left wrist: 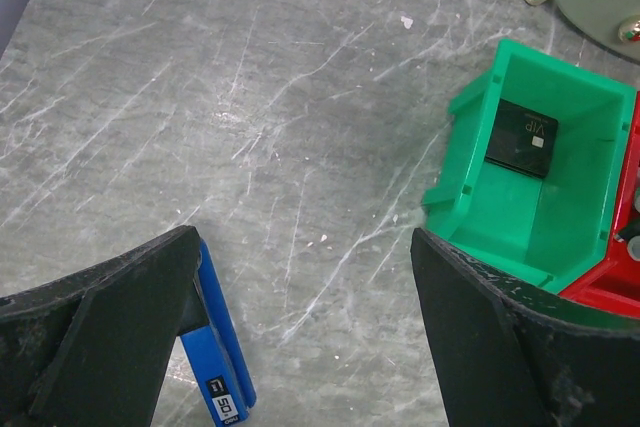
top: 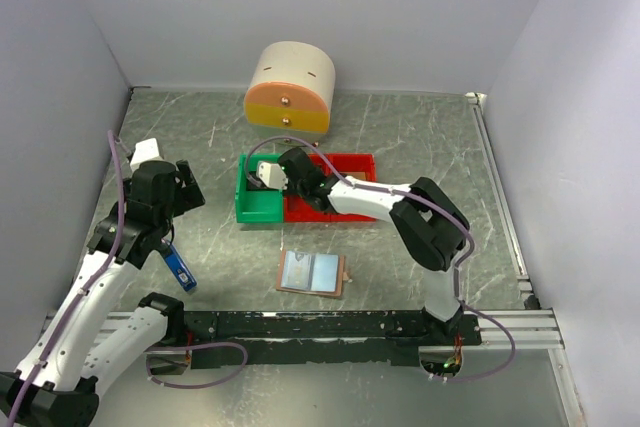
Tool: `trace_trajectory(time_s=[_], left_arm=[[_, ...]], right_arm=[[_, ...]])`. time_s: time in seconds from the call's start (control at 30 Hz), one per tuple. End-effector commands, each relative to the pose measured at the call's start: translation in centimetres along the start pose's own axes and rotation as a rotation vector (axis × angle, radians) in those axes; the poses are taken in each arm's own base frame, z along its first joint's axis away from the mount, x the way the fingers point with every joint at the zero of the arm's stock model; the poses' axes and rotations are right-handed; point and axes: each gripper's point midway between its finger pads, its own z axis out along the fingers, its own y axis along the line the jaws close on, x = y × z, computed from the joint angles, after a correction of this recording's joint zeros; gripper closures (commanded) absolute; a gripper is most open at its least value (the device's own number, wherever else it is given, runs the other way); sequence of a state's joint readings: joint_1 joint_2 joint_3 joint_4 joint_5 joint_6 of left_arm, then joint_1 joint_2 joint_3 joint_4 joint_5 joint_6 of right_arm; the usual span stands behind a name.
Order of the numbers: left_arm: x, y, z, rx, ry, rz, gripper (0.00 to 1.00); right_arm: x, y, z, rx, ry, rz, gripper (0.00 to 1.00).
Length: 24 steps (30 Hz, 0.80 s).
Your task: Take the credit cards out of the card holder
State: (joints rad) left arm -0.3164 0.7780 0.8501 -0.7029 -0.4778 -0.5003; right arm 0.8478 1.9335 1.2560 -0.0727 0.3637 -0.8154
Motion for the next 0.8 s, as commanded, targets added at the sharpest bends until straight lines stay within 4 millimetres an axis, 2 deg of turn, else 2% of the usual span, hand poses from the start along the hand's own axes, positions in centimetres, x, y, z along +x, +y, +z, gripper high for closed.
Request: trace_trajectory(time_s=[0.0, 0.43, 0.77], left_arm=[[-0.4, -0.2, 0.0, 0.019, -0.009, 0.003, 0.01], [-0.2, -0.3, 0.2, 0.022, 0.008, 0.01, 0.02], [0.1, -0.5, 0.3, 0.033, 0.019, 0.019, 0.02]], right_arm=[[0.0, -0.5, 0.9, 0.012, 0.002, 0.037, 1.0], [0.7, -0.4, 2.3, 0.014, 0.031, 0.06, 0.99], [2.0, 1.7, 3.4, -0.035, 0.052, 0.051, 0.91]])
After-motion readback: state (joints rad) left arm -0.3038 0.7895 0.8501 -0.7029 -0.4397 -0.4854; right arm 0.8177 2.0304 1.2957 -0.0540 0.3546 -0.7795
